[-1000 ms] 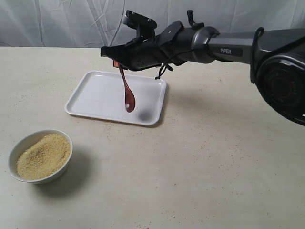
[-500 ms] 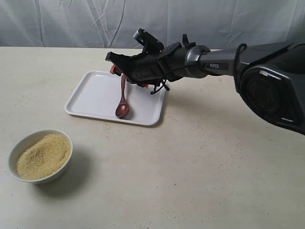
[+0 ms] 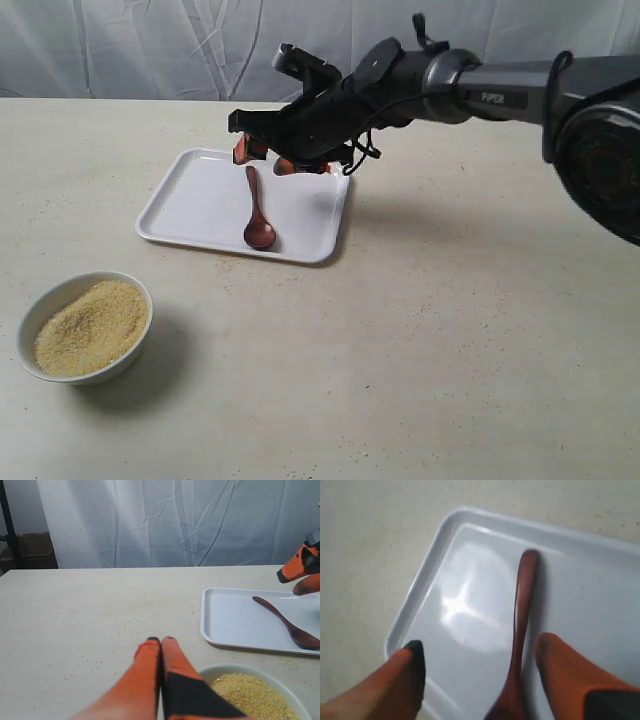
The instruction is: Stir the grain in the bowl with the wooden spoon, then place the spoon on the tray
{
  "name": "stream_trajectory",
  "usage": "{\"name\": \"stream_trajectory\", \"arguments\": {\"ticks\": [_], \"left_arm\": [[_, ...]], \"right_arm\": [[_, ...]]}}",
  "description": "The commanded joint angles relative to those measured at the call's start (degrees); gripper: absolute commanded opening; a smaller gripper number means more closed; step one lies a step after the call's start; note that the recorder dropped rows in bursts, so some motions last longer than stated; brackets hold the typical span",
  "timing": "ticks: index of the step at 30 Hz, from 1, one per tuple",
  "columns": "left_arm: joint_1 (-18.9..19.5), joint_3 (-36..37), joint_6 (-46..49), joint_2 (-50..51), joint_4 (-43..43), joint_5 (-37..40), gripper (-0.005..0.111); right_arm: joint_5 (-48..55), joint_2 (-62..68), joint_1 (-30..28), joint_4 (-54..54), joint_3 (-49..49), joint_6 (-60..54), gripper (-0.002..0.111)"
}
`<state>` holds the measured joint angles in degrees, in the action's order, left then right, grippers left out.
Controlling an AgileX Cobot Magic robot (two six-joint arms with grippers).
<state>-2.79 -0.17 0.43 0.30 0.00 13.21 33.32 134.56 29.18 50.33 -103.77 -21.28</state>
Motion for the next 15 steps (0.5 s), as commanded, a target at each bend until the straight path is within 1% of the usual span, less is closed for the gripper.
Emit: {"name": "stream_trajectory", "arguments": {"ticks": [1,6,7,9,12,14,15], "left_arm": [[-0.21,0.17,0.01,-0.30,0.00,-0.80,0.000],[-0.21,0.17,0.01,-0.30,0.00,-0.80,0.000],[-0.21,0.17,0.01,-0.30,0.00,-0.80,0.000],[-0.21,0.17,0.01,-0.30,0.00,-0.80,0.000],[-0.21,0.17,0.01,-0.30,0.00,-0.80,0.000],[-0.21,0.17,0.01,-0.30,0.00,-0.80,0.000],[-0.21,0.17,0.01,-0.30,0.00,-0.80,0.000]], "right_arm": [[17.89,-5.24,-1.82,-6.07,0.05,1.78,0.042],[34.44,-10.93,-1.82,-8.23,0.05,1.78,0.000],[36.64,-11.96,-1.71,-8.72,0.05,1.78,0.000],[36.64,-13.65,-1.71,-9.54,0.05,1.78,0.000],[36.64,-17.57,-1.71,-12.59,3.26,4.59,0.000],[36.64,-21.07,-1.84,-17.29,6.98,4.27,0.000],[36.64,-22.61,-1.85,-21.80,9.30,4.38,0.000]]}}
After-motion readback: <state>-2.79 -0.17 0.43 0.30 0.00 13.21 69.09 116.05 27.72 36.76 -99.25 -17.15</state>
